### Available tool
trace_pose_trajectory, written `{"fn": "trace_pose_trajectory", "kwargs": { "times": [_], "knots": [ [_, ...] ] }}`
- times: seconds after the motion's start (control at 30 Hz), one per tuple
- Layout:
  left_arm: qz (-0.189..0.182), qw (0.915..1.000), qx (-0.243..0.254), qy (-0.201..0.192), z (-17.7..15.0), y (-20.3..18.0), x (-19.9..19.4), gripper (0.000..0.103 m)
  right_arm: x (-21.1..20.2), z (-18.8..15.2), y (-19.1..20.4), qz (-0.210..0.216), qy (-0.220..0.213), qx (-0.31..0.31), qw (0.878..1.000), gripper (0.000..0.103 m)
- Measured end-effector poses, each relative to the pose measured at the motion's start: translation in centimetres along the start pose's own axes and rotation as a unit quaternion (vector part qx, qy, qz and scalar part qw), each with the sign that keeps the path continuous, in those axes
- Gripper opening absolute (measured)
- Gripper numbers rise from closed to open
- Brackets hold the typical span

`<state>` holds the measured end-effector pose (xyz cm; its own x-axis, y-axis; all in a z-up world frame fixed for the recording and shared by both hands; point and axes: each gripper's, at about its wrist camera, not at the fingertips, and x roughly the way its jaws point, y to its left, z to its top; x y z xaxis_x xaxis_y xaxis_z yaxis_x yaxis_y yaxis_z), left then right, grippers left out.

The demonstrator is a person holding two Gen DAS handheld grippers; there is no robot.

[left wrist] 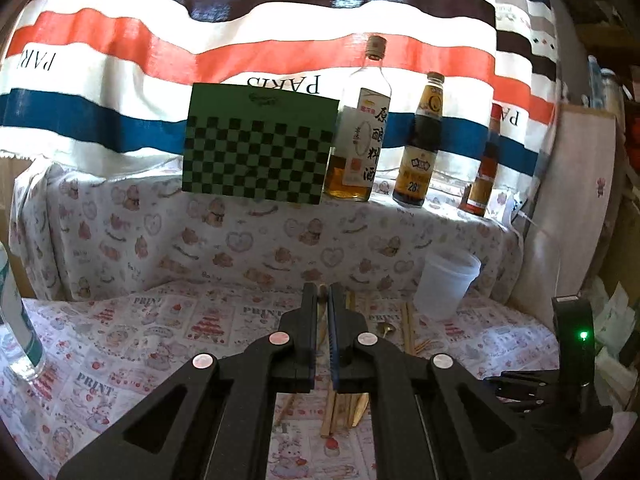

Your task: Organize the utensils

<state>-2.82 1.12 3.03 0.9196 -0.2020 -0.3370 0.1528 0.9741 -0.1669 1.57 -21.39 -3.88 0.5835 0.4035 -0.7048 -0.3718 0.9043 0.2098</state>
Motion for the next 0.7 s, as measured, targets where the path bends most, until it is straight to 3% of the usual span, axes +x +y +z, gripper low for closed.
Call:
{"fn": "trace_pose_trajectory", "kwargs": {
  "times": [0.1,0.27,0.5,0.57,0.7],
  "knots": [
    [0.003,1.0000,0.001,-0.001,0.1,0.0,0.0,0.004,0.5,-0.2,0.2,0.007,0.010,0.009,1.000,0.055],
    [0.009,0.9999,-0.009,-0.007,0.4,0.7,-0.2,0.004,1.0,-0.2,1.0,-0.001,0.011,0.004,1.000,0.056],
    [0.023,0.9997,-0.007,0.003,0.5,0.9,0.1,0.004,1.4,-0.5,2.6,-0.018,0.019,-0.022,0.999,0.067],
    [0.044,0.9989,0.008,0.011,0.5,0.4,0.4,0.004,1.6,-0.6,3.1,-0.059,0.020,-0.030,0.998,0.070],
    [0.036,0.9992,0.004,0.017,0.4,0.5,0.6,0.004,2.3,-1.0,4.8,-0.102,0.032,-0.068,0.992,0.071]
  ]
}}
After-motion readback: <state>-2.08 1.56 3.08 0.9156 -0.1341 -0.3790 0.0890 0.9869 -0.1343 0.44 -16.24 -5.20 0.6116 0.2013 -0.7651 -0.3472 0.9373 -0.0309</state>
